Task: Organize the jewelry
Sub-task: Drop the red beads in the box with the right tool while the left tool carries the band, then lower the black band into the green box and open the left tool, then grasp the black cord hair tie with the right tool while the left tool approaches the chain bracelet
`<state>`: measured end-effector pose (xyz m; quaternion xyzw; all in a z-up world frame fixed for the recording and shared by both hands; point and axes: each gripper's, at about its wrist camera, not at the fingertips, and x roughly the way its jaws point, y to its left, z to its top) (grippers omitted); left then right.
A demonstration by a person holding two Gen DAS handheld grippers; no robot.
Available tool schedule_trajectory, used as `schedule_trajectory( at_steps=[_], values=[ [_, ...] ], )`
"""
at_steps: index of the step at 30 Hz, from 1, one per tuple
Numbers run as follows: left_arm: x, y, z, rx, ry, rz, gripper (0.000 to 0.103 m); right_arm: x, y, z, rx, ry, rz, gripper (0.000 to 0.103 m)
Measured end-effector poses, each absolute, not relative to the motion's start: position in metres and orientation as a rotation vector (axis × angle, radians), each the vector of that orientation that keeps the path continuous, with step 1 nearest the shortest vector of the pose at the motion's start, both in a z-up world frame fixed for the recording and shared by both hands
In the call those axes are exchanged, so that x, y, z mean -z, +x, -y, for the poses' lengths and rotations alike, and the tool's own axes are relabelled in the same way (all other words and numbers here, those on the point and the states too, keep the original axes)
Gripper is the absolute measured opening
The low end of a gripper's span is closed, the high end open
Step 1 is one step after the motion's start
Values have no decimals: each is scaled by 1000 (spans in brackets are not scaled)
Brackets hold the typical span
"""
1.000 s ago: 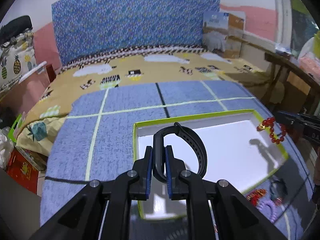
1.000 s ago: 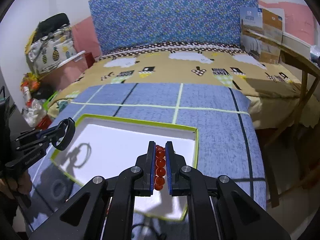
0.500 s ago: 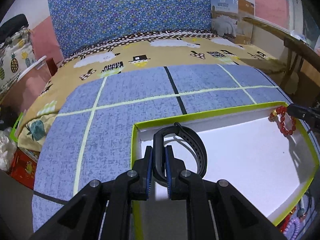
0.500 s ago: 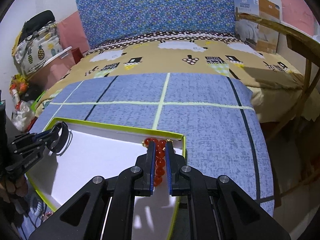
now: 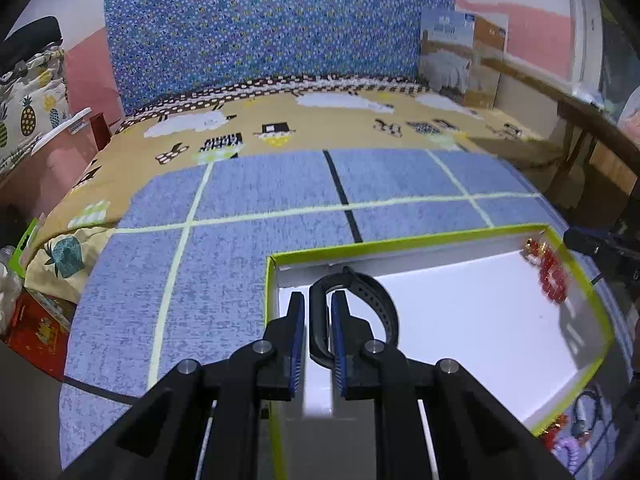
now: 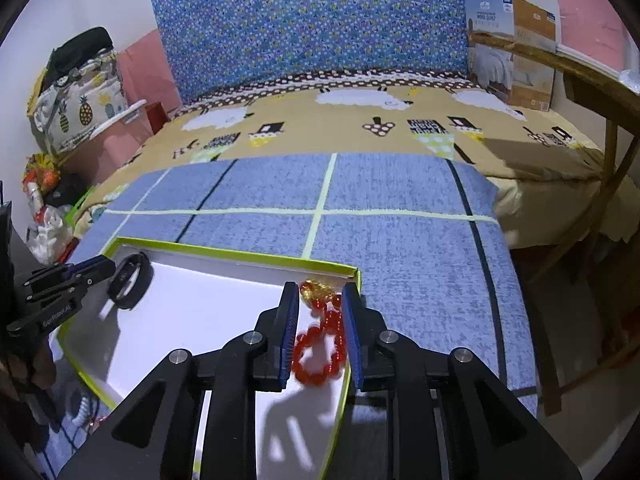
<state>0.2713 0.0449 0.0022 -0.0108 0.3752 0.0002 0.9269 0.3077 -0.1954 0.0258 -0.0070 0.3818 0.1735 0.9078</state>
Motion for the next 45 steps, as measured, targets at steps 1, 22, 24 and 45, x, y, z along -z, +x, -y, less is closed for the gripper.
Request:
schedule_trajectory(
  at_steps=[1, 22, 24, 45],
  values=[
    [-5, 267, -46, 2, -26, -759, 14, -29, 303, 195, -359, -14, -781, 23],
    [-35, 122, -48, 50, -64, -629, 14, -63, 146, 204, -382, 7, -641, 23],
    [-35, 109, -47, 49, -60, -622, 14, -61, 135, 204, -378, 6, -637, 23],
    [-18, 47, -35, 68, -51, -638, 14, -36, 72, 208, -351, 22, -663, 23]
  ],
)
